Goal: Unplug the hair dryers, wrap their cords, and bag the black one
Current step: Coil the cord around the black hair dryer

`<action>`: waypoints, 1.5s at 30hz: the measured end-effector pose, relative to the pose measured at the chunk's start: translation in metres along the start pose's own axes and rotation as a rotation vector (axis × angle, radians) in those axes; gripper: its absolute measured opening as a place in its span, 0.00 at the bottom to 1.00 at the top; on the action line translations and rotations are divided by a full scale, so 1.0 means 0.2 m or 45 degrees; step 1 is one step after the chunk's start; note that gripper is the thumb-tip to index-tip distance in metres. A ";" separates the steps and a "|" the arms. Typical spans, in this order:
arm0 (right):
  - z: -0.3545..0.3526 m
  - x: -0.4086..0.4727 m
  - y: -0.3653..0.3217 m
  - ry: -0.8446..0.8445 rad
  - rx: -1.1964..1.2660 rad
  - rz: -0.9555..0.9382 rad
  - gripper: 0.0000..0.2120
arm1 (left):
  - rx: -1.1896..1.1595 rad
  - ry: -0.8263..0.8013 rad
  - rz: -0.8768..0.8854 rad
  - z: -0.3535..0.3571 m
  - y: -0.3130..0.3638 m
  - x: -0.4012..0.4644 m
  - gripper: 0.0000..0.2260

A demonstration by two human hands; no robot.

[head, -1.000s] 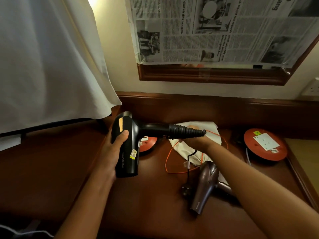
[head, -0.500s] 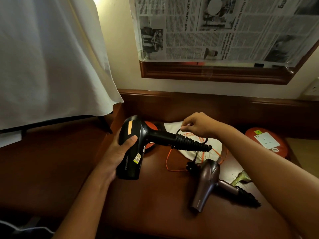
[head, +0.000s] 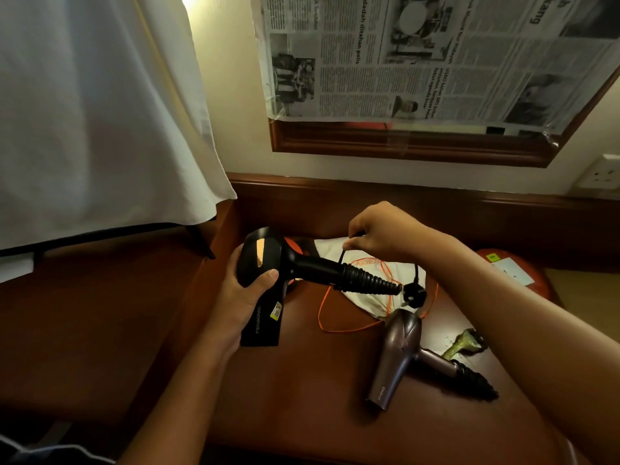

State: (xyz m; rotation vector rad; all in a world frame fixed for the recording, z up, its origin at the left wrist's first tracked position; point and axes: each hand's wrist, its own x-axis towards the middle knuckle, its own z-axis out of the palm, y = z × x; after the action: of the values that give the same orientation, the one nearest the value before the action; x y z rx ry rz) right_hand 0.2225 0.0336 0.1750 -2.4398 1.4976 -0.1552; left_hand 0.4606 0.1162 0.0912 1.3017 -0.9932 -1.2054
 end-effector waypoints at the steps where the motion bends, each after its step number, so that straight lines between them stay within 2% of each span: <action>1: -0.01 -0.01 -0.01 0.013 -0.015 -0.004 0.11 | 0.001 0.012 0.031 0.01 0.00 0.00 0.26; 6: -0.01 -0.08 -0.08 -0.029 -0.101 0.048 0.12 | -0.046 0.123 0.131 0.06 0.00 0.02 0.26; 10: 0.04 -0.15 -0.14 -0.079 -0.129 0.097 0.13 | 0.035 0.206 0.181 0.06 -0.01 0.04 0.27; 13: 0.10 -0.19 -0.17 -0.023 0.024 0.185 0.10 | 0.039 0.263 0.183 0.07 -0.01 0.04 0.28; 18: 0.25 -0.23 -0.16 0.226 0.393 0.275 0.10 | 0.002 0.338 0.152 0.12 -0.01 0.02 0.31; 20: 0.30 -0.25 -0.16 0.271 0.773 0.327 0.09 | -0.016 0.362 0.152 0.13 -0.01 0.02 0.31; 23: 0.36 -0.27 -0.17 0.155 1.567 0.428 0.03 | -0.081 0.366 0.127 0.14 0.01 0.00 0.28; 25: 0.41 -0.29 -0.17 0.054 1.877 0.433 0.04 | -0.113 0.345 0.111 0.15 0.02 -0.01 0.26; 27: 0.43 -0.30 -0.17 -0.079 2.052 0.433 0.05 | -0.143 0.342 0.100 0.16 0.03 -0.01 0.26; 29: 0.46 -0.29 -0.18 -0.204 2.087 0.431 0.12 | -0.176 0.368 0.074 0.15 0.04 0.00 0.25; 32: 0.50 -0.27 -0.19 -0.168 2.122 0.429 0.20 | -0.198 0.374 0.051 0.14 0.06 0.01 0.24; 38: 0.58 -0.25 -0.20 0.025 2.324 0.284 0.15 | -0.218 0.332 0.025 0.12 0.07 0.01 0.21; 41: 0.61 -0.25 -0.20 0.171 2.134 0.295 0.14 | -0.208 0.307 0.009 0.10 0.08 0.01 0.22; 45: 0.62 -0.25 -0.22 0.245 1.988 0.381 0.17 | -0.229 0.261 -0.013 0.10 0.09 0.01 0.23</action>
State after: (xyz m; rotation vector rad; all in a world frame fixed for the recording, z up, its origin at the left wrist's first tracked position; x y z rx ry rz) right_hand 0.2663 0.1184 0.0717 -0.9486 1.0176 -1.0321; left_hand 0.4434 0.1102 0.1102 1.2600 -0.7153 -1.1170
